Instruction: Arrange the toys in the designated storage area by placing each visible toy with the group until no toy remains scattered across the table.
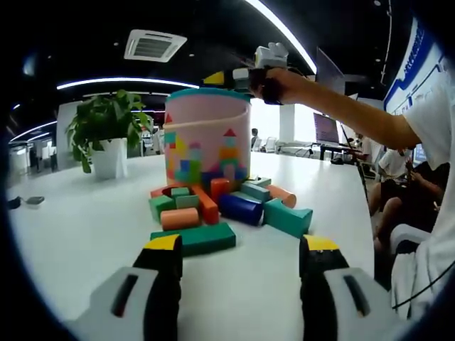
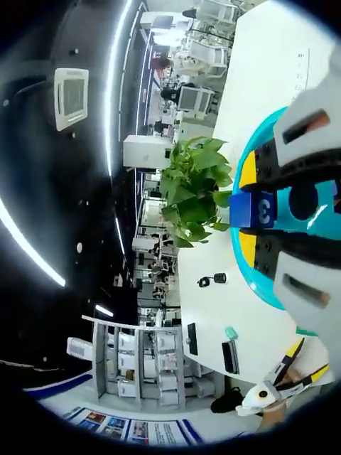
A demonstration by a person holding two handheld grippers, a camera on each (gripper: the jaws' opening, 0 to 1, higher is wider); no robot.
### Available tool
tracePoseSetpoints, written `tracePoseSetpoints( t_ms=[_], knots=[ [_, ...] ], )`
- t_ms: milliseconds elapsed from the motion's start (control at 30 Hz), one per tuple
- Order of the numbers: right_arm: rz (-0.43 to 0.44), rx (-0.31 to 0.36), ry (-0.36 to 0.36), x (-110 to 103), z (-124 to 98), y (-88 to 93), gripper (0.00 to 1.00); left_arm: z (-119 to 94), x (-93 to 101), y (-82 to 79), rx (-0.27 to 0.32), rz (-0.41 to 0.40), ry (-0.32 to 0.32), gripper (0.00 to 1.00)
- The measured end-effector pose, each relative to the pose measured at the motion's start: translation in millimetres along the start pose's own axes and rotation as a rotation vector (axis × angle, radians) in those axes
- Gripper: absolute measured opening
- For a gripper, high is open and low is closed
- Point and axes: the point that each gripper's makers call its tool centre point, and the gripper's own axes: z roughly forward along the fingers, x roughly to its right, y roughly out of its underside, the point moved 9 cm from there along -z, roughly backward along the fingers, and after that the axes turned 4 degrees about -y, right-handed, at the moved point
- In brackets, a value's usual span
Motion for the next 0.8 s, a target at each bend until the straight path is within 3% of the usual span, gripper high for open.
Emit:
tracePoseSetpoints(
  t_ms=[800],
  knots=[
    [-0.022, -0.103, -0.022, 5.3, 21.4, 12.2, 0.2, 0.8, 0.2, -0.3, 0.004, 0.001, 0.005, 0.68]
  ],
)
